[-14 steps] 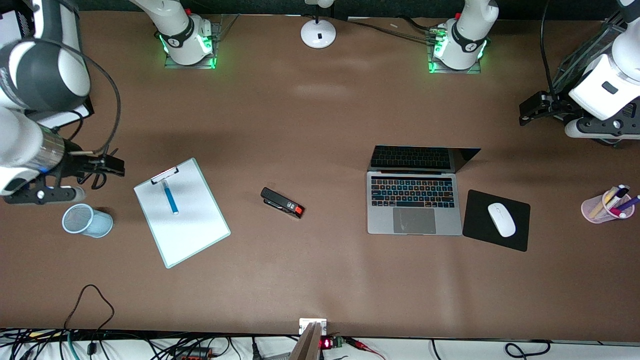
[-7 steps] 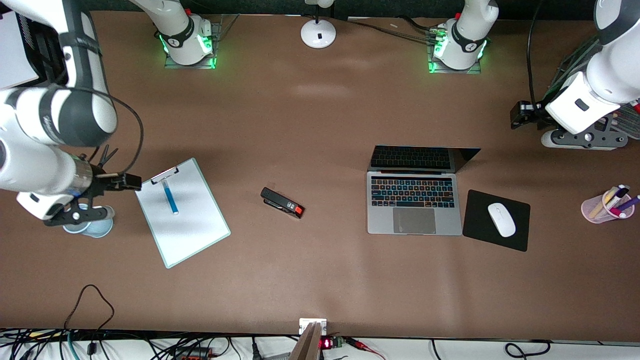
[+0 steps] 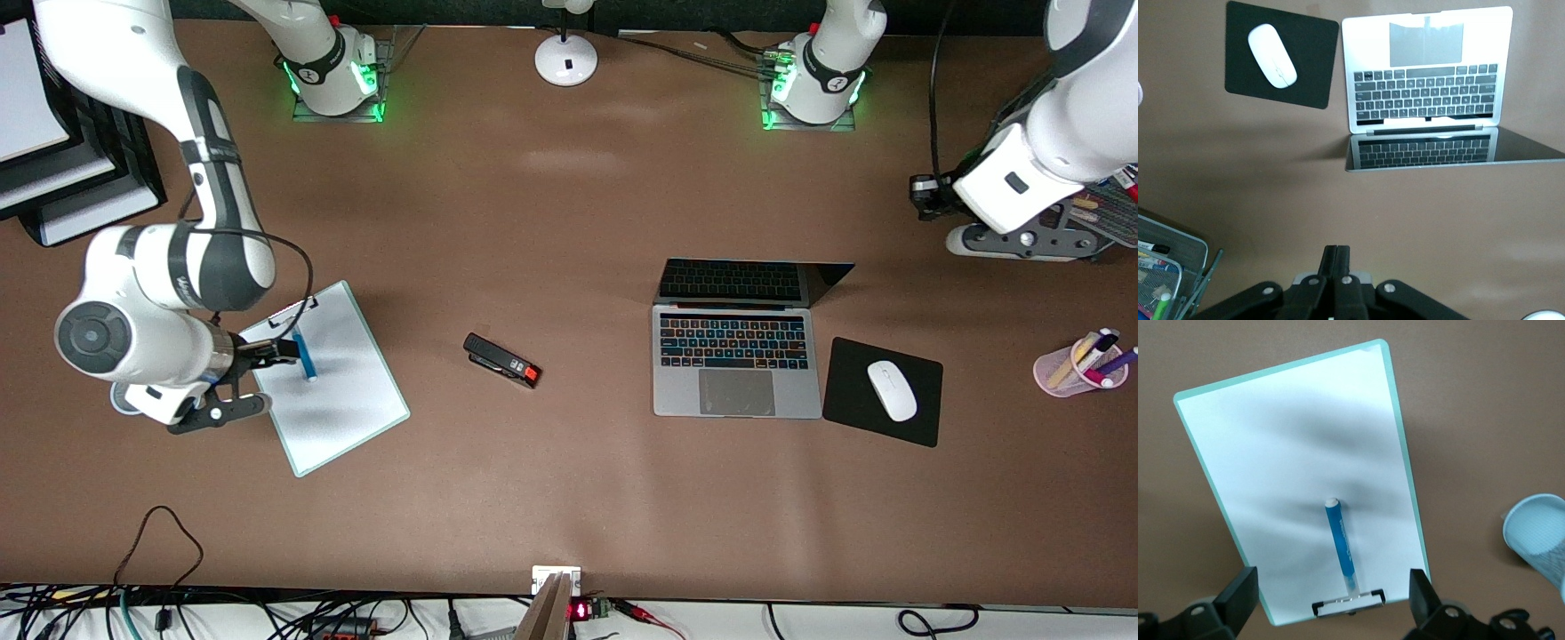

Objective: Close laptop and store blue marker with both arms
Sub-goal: 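Grasp the blue marker with the right gripper while the left gripper reaches the laptop lid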

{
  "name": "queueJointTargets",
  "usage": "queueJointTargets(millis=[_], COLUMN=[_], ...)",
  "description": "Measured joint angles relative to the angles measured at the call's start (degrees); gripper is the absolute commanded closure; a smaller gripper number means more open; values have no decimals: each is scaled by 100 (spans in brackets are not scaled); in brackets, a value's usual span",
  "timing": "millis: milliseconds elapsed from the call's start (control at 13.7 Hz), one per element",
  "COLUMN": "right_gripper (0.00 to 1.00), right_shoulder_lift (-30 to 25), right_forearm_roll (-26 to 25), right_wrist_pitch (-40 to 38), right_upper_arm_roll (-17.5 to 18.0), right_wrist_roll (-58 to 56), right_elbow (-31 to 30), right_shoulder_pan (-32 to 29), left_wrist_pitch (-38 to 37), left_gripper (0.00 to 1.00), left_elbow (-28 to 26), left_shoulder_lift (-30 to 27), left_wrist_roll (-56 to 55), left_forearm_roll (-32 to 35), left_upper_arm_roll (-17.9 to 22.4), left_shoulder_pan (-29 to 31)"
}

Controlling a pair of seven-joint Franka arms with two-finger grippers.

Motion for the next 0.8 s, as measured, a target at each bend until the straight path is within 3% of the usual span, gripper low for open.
queueJointTargets(millis=[365, 512, 804], right_gripper=[0, 0, 0], right_shoulder_lift=[281, 371, 501], right_forearm_roll=[0, 0, 0], right_wrist_pitch=[216, 302, 423], right_upper_arm_roll=[36, 42, 42], right_wrist_roll=[-238, -335, -765], right_elbow=[-3, -10, -50], right_shoulder_pan=[10, 14, 12], left_wrist_pitch=[175, 557, 1851], left_gripper=[100, 100, 100], left_elbow=[-545, -897, -1794], left_shoulder_lift=[39, 44, 35], left_wrist_roll=[-308, -356, -817], left_forearm_roll=[-409, -503, -510], left_upper_arm_roll=[-389, -475, -1052], left_shoulder_pan=[-34, -29, -41])
